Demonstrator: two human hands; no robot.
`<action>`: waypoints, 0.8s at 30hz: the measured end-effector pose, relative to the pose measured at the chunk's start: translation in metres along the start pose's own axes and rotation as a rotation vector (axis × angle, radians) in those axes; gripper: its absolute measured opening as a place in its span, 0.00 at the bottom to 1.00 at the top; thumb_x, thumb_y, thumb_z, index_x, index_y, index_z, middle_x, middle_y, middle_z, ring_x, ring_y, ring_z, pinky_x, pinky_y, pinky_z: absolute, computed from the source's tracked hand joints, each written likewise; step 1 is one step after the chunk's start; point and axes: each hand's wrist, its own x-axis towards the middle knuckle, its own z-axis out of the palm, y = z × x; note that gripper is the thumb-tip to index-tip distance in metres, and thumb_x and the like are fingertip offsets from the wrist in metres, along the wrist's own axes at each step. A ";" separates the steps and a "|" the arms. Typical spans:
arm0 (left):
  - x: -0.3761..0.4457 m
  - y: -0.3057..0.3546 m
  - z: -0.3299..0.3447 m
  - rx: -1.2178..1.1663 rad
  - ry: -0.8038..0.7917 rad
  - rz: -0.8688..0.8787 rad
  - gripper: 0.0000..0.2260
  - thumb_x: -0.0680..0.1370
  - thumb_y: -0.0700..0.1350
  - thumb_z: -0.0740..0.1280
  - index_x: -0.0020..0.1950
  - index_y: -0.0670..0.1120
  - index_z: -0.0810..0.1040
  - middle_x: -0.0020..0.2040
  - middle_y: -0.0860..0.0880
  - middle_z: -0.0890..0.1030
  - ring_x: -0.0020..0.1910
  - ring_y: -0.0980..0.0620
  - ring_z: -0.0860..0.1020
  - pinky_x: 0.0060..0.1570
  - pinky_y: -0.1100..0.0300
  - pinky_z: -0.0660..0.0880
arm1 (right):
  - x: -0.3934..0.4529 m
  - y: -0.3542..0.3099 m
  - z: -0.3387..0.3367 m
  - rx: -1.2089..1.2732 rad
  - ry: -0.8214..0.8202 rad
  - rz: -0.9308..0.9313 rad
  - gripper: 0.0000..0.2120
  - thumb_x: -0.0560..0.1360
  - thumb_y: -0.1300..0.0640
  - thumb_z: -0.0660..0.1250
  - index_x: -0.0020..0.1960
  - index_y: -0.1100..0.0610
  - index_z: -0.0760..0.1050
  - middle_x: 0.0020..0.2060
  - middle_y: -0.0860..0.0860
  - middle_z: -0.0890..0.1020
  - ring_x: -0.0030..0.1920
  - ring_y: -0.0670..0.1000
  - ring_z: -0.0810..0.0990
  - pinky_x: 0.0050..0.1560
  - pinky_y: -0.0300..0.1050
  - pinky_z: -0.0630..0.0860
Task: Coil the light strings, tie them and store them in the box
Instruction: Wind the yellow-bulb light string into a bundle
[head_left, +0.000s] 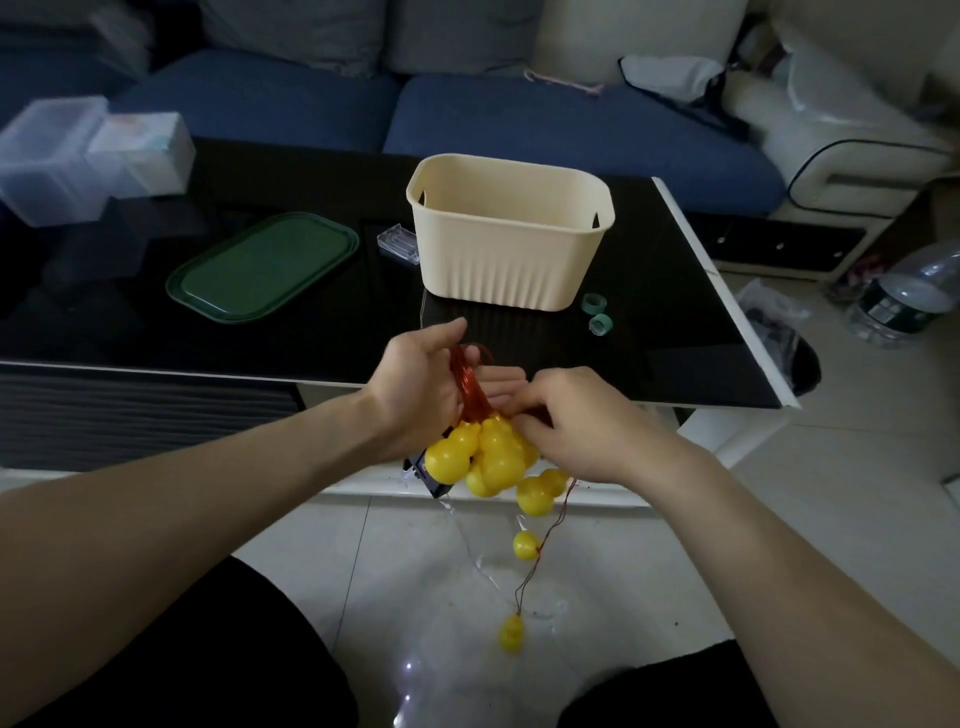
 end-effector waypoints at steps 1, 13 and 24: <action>0.000 -0.003 0.003 0.030 -0.001 -0.002 0.16 0.82 0.52 0.55 0.40 0.43 0.68 0.50 0.31 0.82 0.49 0.38 0.83 0.58 0.47 0.75 | 0.000 -0.004 0.001 -0.035 0.007 -0.036 0.12 0.79 0.60 0.65 0.56 0.51 0.85 0.37 0.41 0.73 0.44 0.38 0.79 0.39 0.32 0.69; -0.008 -0.025 0.006 0.641 0.005 0.073 0.21 0.85 0.50 0.54 0.54 0.33 0.77 0.44 0.35 0.78 0.38 0.41 0.76 0.44 0.51 0.74 | 0.004 -0.003 0.001 0.248 0.222 0.049 0.19 0.61 0.58 0.85 0.33 0.51 0.73 0.29 0.48 0.82 0.29 0.45 0.81 0.30 0.39 0.77; -0.011 -0.020 0.002 0.877 0.027 0.018 0.14 0.83 0.45 0.60 0.38 0.44 0.71 0.30 0.47 0.64 0.27 0.53 0.60 0.26 0.61 0.58 | -0.002 0.032 -0.017 0.368 -0.169 0.105 0.11 0.66 0.50 0.82 0.44 0.51 0.84 0.32 0.45 0.82 0.34 0.42 0.79 0.40 0.41 0.77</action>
